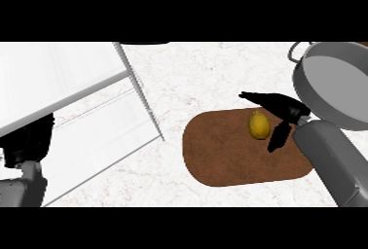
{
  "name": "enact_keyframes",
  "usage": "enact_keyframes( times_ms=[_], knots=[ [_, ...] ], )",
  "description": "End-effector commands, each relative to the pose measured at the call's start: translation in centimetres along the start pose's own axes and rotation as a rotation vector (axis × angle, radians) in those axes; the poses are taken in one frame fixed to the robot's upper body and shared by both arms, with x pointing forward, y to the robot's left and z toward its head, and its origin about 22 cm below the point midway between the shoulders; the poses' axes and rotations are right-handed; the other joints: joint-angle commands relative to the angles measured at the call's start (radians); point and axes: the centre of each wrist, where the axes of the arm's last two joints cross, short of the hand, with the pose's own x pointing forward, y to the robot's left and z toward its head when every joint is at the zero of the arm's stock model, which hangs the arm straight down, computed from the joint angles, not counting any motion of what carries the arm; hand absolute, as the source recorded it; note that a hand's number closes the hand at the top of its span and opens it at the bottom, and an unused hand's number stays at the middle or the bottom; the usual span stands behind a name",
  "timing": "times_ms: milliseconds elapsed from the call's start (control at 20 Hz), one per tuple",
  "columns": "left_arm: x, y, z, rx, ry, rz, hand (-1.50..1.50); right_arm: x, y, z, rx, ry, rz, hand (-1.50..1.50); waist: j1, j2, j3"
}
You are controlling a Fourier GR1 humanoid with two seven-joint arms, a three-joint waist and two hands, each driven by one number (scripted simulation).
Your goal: Pick the lemon from the cutting board and place it in the pot
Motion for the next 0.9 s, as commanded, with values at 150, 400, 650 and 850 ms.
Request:
enact_keyframes(
  times_ms=[150, 400, 650, 850],
  knots=[
    [1.7, -2.7, 0.2, -0.076, -0.074, 0.032, 0.00, 0.4, -0.1, -0.3, 0.057, -0.102, 0.099, 1.50, -0.010, -0.007, 0.009],
    [2.5, -3.2, -2.1, -0.066, -0.076, 0.030, 0.00, -0.2, 2.4, -0.9, 0.019, -0.114, 0.127, 1.50, -0.018, -0.004, 0.009],
    [1.7, -1.9, -0.2, -0.049, -0.079, 0.036, 0.00, -1.4, 3.9, 0.7, 0.063, -0.180, 0.151, 1.50, -0.023, -0.011, 0.009],
    [0.3, 0.6, 0.0, 0.003, -0.037, 0.032, 0.00, -3.1, 9.6, 5.7, 0.180, -0.371, 0.195, 1.50, -0.086, -0.028, 0.007]
  ],
)
